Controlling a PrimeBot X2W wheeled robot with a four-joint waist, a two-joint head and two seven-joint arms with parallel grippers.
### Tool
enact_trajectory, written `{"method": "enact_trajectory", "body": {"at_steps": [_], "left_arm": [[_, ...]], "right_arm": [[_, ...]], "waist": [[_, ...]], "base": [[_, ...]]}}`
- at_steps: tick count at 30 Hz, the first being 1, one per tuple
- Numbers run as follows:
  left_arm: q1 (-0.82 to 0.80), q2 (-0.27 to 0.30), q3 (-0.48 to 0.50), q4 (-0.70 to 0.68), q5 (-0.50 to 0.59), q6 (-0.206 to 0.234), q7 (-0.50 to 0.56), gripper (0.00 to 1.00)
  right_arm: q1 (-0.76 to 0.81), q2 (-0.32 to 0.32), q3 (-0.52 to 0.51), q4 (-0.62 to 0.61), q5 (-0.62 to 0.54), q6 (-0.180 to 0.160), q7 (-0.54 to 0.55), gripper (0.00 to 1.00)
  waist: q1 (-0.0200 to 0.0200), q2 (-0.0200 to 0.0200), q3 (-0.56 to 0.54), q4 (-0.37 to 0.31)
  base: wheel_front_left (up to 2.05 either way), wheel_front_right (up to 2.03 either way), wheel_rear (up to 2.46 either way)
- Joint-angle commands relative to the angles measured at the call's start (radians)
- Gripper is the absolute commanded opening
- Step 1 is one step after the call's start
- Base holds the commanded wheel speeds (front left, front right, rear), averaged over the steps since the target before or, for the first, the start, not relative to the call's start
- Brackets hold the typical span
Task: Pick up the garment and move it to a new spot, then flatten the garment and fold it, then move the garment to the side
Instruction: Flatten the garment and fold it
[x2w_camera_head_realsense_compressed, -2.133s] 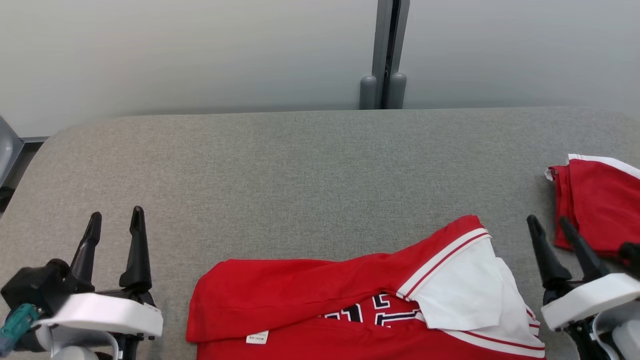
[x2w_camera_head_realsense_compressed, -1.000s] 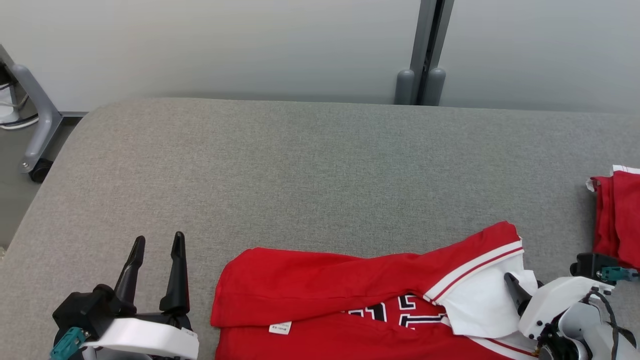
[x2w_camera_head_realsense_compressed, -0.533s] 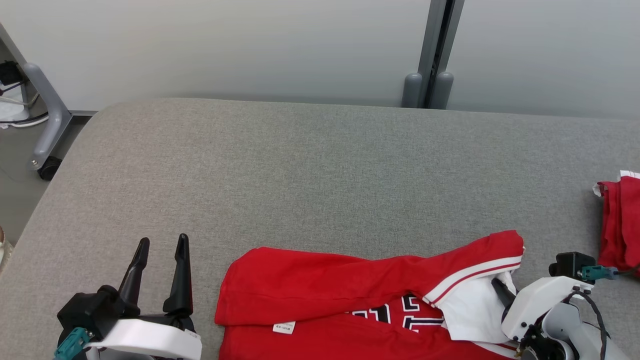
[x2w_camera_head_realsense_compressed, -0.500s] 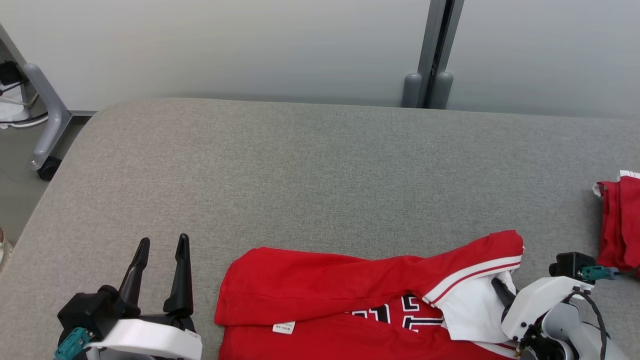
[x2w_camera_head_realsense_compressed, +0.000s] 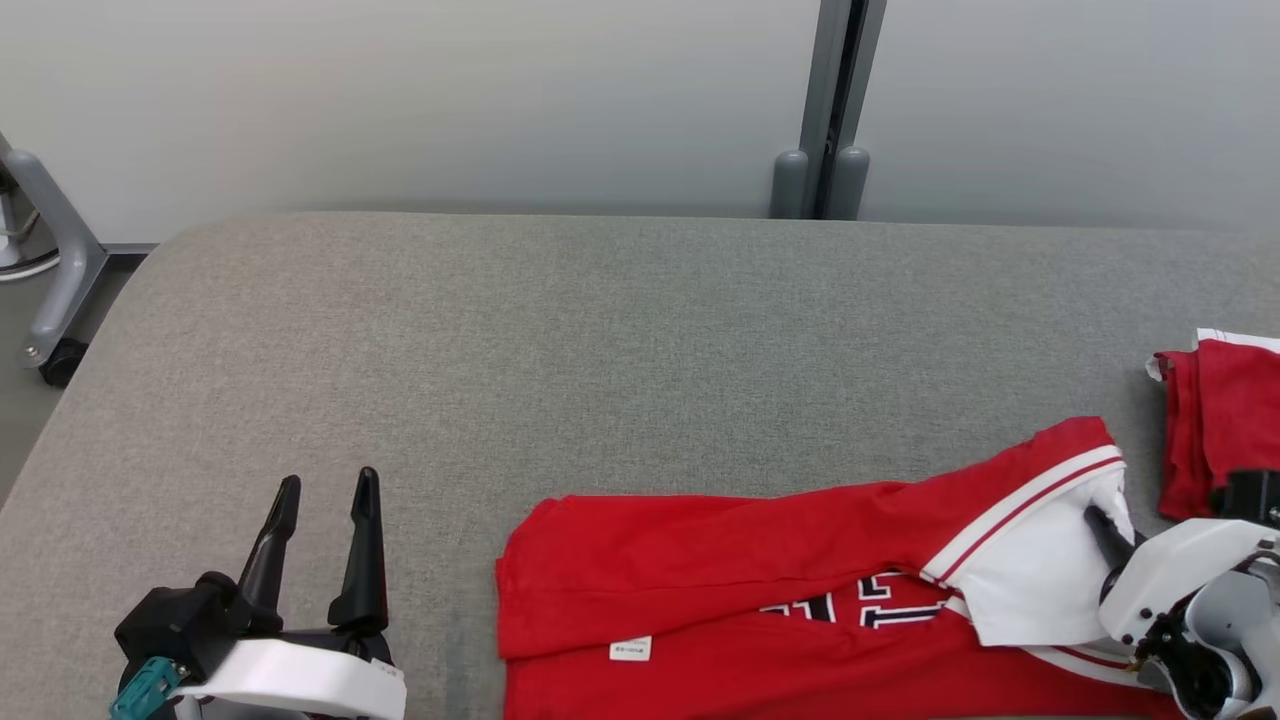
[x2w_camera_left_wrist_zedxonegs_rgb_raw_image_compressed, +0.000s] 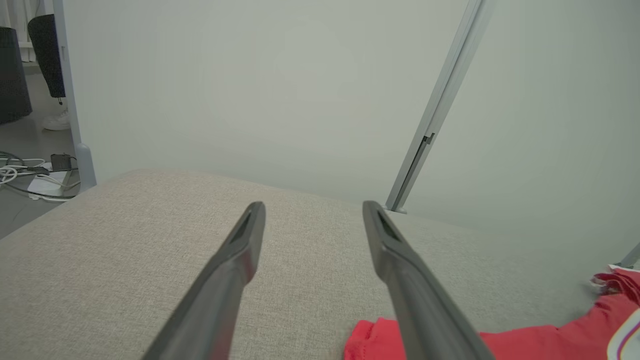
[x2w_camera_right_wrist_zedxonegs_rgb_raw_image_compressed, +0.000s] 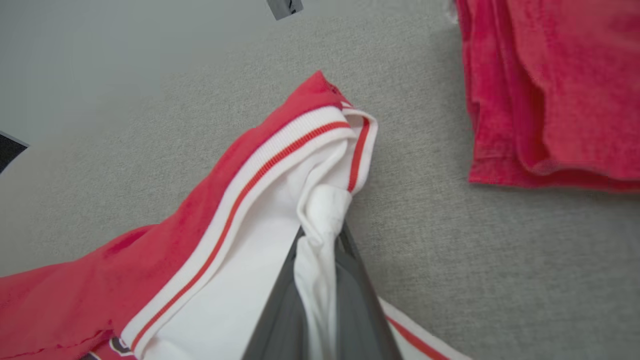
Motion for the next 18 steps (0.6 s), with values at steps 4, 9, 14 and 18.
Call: {"method": "enact_trajectory", "body": {"at_steps": [4, 9, 14, 18], "left_arm": [[0.006, -0.005, 0.007, 0.002, -0.004, -0.003, -0.004, 1.0], [0.01, -0.008, 0.006, 0.008, -0.004, -0.011, -0.004, 1.0], [0.017, -0.005, 0.006, 0.014, -0.007, -0.01, -0.004, 1.0], [0.022, -0.002, 0.003, 0.014, -0.007, -0.008, -0.001, 1.0]], "right_arm": [[-0.005, -0.035, -0.026, -0.036, 0.002, 0.0, -0.006, 0.0], [0.0, -0.039, -0.038, -0.103, -0.036, 0.001, -0.015, 0.0], [0.028, -0.009, -0.049, -0.267, -0.058, 0.0, 0.037, 0.0], [0.078, 0.031, -0.049, -0.424, -0.08, 0.0, 0.109, 0.0]], "waist": [[0.0, 0.0, -0.006, -0.012], [0.0, 0.0, -0.015, -0.008], [0.0, 0.0, -0.03, 0.001], [0.0, 0.0, -0.038, 0.015]], "base": [[0.0, 0.0, 0.0], [0.0, 0.0, 0.0], [0.0, 0.0, 0.0], [0.0, 0.0, 0.0]]}}
